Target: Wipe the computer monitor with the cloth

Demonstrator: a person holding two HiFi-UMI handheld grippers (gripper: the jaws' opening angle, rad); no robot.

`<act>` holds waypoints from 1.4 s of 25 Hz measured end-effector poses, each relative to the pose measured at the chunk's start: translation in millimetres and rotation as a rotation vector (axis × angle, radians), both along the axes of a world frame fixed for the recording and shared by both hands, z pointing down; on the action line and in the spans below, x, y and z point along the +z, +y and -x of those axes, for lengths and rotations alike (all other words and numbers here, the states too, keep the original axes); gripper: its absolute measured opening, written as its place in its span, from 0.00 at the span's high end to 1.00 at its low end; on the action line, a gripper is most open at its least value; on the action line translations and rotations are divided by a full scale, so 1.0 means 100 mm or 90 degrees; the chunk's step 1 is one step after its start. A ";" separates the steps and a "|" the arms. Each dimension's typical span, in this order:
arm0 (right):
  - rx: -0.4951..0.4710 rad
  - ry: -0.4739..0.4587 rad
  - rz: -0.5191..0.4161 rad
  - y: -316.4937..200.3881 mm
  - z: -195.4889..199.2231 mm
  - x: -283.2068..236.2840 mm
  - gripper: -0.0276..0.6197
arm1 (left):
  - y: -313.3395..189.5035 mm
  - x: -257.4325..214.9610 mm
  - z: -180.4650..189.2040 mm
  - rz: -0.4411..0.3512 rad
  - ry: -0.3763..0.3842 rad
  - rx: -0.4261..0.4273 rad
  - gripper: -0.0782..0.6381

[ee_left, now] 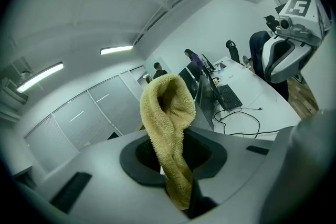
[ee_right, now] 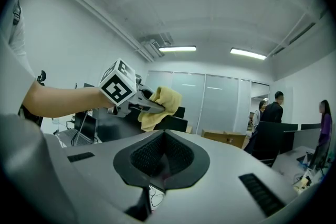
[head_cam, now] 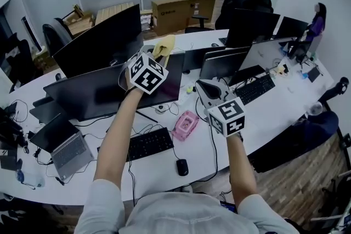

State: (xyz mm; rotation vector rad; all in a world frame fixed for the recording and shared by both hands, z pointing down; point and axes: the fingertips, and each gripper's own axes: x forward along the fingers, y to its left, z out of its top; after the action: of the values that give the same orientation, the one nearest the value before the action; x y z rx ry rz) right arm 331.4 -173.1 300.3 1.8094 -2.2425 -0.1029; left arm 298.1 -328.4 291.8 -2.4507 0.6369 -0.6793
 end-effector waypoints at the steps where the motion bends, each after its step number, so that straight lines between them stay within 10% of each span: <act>1: -0.002 -0.001 0.001 -0.02 0.05 0.00 0.92 | -0.01 0.00 0.06 0.001 0.002 -0.002 0.78; 35: -0.116 0.002 0.021 -0.69 2.11 0.03 0.92 | -0.59 0.00 2.59 0.025 0.038 -0.131 0.78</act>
State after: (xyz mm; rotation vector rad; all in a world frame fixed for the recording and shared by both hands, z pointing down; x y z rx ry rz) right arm 120.7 -242.3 303.4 1.5852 -2.3877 -0.1022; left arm 39.4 -387.4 292.1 -2.4715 0.9167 -0.7053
